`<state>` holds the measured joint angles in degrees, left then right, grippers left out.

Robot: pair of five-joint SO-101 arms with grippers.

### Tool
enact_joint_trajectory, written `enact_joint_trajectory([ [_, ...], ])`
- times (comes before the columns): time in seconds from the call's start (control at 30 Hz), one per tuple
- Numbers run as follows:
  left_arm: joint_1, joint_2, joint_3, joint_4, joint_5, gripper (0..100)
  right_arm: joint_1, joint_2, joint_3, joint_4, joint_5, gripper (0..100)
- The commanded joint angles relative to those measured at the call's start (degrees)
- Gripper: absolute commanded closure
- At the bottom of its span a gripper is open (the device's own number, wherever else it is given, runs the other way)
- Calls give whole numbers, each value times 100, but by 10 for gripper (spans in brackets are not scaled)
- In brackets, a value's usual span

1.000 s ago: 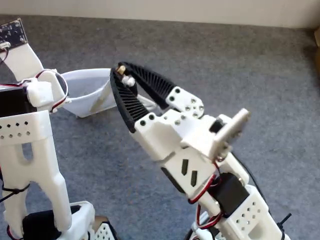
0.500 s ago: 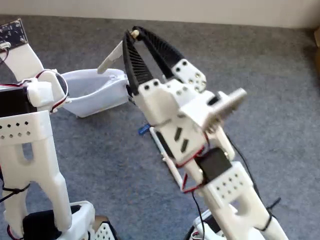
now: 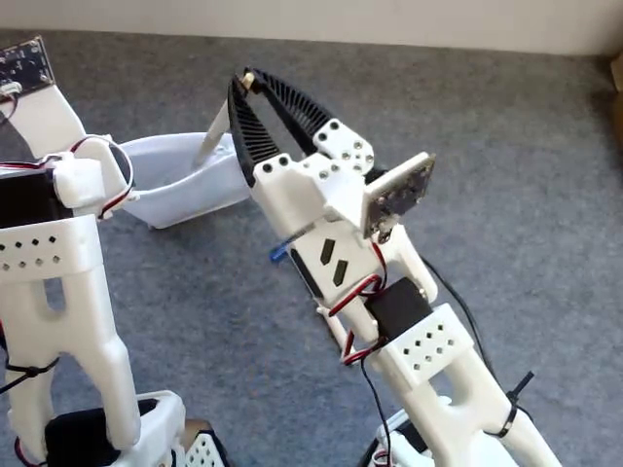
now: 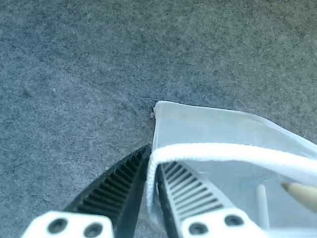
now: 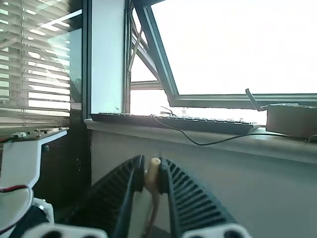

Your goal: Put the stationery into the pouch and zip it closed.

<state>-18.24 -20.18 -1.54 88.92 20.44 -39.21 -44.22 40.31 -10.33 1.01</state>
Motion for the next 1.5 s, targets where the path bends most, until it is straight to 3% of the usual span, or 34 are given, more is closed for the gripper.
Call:
enact_joint_trajectory([
  [0.0, -75, 57, 48, -114, 70, 992, -92, 4, 13, -110, 70, 995],
  [0.4, -75, 22, 295, -440, 70, 992, -224, 31, 295, -75, 79, 988],
  [0.63, -75, 22, 303, -431, 70, 992, -338, 22, 242, 681, 26, 984],
  [0.83, -75, 22, 303, -431, 70, 992, -321, 22, 242, 1174, 18, 842],
  [1.17, -75, 22, 312, -431, 70, 992, 84, -31, 154, 1244, 18, 840],
  [1.47, -75, 22, 312, -431, 70, 992, 321, -31, -312, 2712, -220, 840],
])
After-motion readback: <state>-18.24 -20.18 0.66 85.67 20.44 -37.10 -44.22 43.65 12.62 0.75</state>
